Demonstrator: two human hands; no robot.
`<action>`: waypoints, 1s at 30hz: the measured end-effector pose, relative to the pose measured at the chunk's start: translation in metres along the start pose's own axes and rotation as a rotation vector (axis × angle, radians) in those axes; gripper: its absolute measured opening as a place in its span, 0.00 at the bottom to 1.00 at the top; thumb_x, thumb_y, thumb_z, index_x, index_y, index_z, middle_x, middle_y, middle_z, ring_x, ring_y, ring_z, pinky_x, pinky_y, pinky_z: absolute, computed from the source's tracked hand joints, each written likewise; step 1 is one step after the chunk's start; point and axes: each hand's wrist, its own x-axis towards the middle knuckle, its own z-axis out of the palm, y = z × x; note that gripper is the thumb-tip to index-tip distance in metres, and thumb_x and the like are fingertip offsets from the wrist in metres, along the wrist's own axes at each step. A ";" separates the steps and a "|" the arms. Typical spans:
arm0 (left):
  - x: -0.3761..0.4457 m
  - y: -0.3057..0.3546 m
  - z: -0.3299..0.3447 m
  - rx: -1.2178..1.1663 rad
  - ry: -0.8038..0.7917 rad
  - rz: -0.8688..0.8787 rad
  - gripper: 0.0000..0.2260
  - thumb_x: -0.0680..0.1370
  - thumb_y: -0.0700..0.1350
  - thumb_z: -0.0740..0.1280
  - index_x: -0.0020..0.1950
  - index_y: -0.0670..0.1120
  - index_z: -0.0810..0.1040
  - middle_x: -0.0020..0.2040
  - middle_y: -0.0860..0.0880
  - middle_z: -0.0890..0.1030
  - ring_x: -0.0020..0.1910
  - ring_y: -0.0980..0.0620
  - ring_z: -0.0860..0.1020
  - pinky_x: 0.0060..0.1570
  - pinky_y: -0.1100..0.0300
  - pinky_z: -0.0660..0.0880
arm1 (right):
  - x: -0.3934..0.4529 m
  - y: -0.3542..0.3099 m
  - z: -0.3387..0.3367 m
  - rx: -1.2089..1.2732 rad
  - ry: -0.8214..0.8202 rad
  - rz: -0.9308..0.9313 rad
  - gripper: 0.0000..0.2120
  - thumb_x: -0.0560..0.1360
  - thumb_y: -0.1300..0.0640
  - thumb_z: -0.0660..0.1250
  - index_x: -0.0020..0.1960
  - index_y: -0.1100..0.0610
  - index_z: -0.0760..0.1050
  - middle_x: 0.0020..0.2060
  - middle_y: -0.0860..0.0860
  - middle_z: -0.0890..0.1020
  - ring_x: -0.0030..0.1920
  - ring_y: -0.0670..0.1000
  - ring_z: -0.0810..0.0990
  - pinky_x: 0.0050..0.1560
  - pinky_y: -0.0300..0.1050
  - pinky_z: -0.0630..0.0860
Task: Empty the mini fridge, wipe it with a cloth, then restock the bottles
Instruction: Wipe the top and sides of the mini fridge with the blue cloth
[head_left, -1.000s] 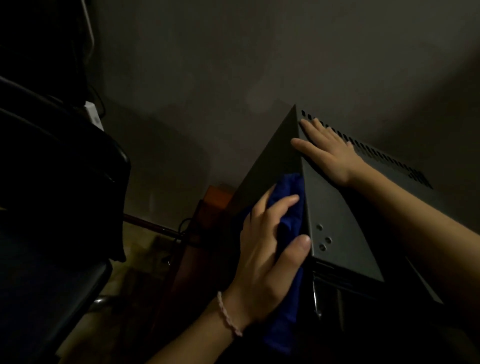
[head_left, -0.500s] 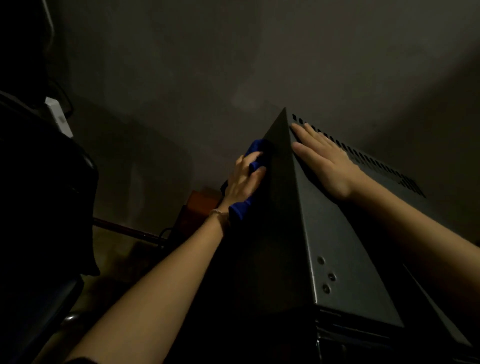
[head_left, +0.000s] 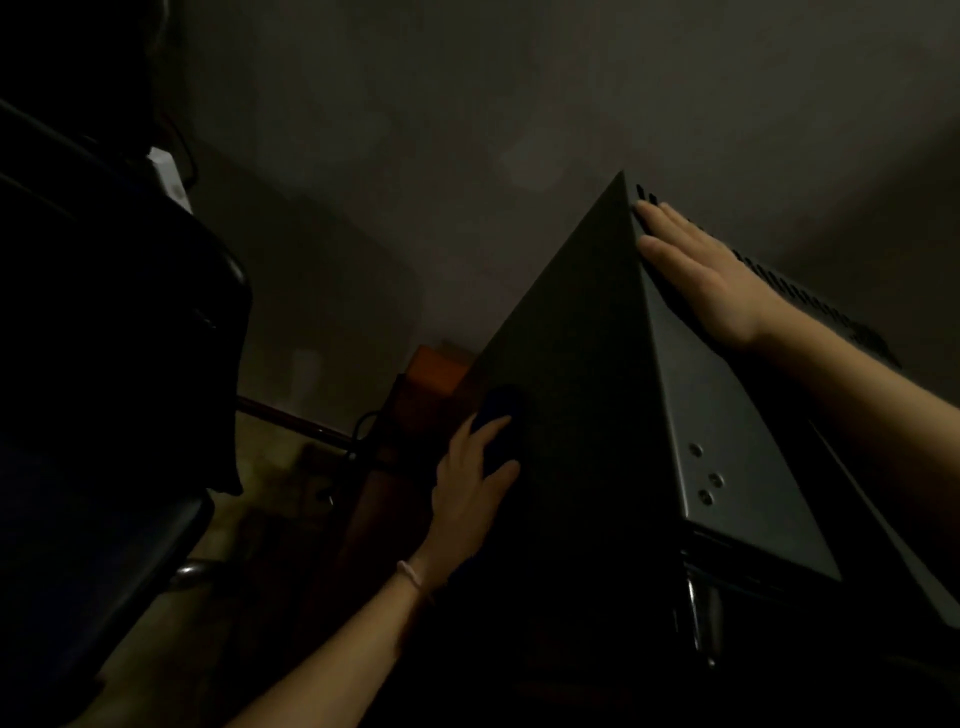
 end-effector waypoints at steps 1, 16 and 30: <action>-0.019 0.013 -0.001 -0.014 0.024 0.062 0.21 0.68 0.68 0.55 0.61 0.71 0.63 0.72 0.62 0.60 0.74 0.54 0.58 0.73 0.47 0.55 | 0.000 0.000 0.000 -0.004 0.000 0.004 0.44 0.66 0.23 0.41 0.79 0.37 0.48 0.81 0.44 0.49 0.80 0.50 0.47 0.78 0.64 0.46; 0.015 0.107 0.000 -0.119 0.040 0.570 0.19 0.75 0.55 0.58 0.66 0.58 0.70 0.70 0.49 0.66 0.66 0.71 0.62 0.67 0.68 0.57 | 0.003 0.004 0.001 -0.010 0.005 0.005 0.45 0.65 0.21 0.40 0.79 0.37 0.48 0.81 0.44 0.49 0.80 0.50 0.46 0.78 0.63 0.45; 0.158 -0.019 0.008 -0.041 -0.020 -0.033 0.15 0.83 0.43 0.58 0.71 0.50 0.68 0.73 0.43 0.65 0.74 0.45 0.61 0.73 0.48 0.56 | -0.006 -0.006 -0.005 0.027 -0.028 -0.060 0.36 0.73 0.33 0.45 0.80 0.42 0.48 0.80 0.44 0.52 0.79 0.44 0.49 0.79 0.53 0.47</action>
